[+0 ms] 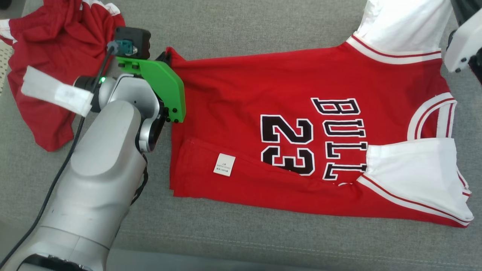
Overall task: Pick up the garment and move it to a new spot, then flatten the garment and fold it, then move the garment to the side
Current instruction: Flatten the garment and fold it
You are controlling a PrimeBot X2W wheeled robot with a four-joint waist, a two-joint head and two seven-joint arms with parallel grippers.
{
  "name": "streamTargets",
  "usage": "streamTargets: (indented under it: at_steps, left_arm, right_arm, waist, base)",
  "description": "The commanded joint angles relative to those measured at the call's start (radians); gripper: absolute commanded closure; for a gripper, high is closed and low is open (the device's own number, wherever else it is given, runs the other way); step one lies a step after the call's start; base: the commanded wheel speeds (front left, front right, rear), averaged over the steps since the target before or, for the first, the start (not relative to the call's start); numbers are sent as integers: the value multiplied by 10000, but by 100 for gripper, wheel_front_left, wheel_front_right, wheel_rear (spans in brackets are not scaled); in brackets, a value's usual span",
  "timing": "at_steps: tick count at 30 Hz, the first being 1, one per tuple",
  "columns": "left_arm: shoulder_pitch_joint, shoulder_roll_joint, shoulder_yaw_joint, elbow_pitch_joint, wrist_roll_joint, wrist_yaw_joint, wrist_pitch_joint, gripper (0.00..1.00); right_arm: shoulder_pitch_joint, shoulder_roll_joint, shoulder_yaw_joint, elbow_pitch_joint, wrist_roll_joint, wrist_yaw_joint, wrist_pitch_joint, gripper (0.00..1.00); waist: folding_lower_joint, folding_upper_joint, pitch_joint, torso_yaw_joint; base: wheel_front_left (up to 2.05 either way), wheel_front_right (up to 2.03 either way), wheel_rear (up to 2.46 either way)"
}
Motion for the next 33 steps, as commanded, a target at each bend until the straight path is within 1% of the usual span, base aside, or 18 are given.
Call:
streamTargets:
  at_steps: [1, 5, 6, 9, 11, 15, 18, 22, 30, 31, 32, 33]
  left_arm:
    - [297, 127, 100, -157, -39, 160, -183, 100]
    - [1073, 279, 274, -640, -212, 422, -492, 100]
    - [1073, 279, 274, -640, -212, 422, -492, 100]
    - [1757, 399, 446, -1071, -355, 671, -746, 100]
    - [2255, 370, 563, -1391, -508, 840, -927, 100]
    - [3281, 296, 774, -2021, -735, 1207, -1280, 100]
    - [3971, 198, 954, -2451, -943, 1470, -1558, 100]
    - [4657, 156, 1023, -2694, -1148, 1700, -1533, 100]
    - [5284, 184, 1105, -2626, -1294, 1926, -1641, 100]
    - [5297, 189, 1090, -2579, -1280, 1924, -1630, 78]
    - [5294, 173, 1094, -2537, -1291, 1928, -1677, 42]
    - [5345, 116, 1090, -2469, -1359, 1931, -1639, 0]
  right_arm:
    - [584, -268, 48, -540, 281, -12, 68, 100]
    - [1954, -996, -174, -2217, 764, -12, 263, 100]
    - [1954, -996, -174, -2217, 764, -12, 263, 100]
    - [3128, -1381, -471, -3434, 1094, -12, 519, 100]
    - [3927, -1583, -759, -4123, 1291, -12, 663, 100]
    - [5529, -1775, -1258, -5253, 1270, -12, 973, 100]
    - [6521, -1725, -1645, -5876, 1126, -12, 1257, 100]
    - [7494, -1608, -2063, -6416, 867, -12, 1706, 100]
    - [8629, -1101, -2405, -7151, 834, -12, 2630, 100]
    - [8706, -1087, -2401, -7219, 821, -12, 2729, 100]
    - [8788, -1057, -2424, -7247, 836, -12, 2816, 100]
    - [8870, -1021, -2427, -7295, 849, -12, 2889, 100]
  waist:
    - [0, 0, -434, -209]
    - [0, 0, -795, -457]
    - [0, 0, -795, -457]
    - [0, 0, -1092, -627]
    - [0, 0, -1293, -714]
    - [0, 0, -1735, -842]
    - [0, 0, -1985, -925]
    - [0, 0, -2179, -973]
    - [0, 0, -2324, -1044]
    - [0, 0, -2319, -1055]
    - [0, 0, -2314, -1065]
    - [0, 0, -2320, -1074]
  base:
    - [0, 0, 0]
    - [0, 0, 0]
    - [0, 0, 0]
    - [0, 0, 0]
    - [0, 0, 0]
    - [0, 0, 0]
    - [0, 0, 0]
    - [0, 0, 0]
    - [0, 0, 0]
    - [0, 0, 0]
    - [0, 0, 0]
    - [0, 0, 0]
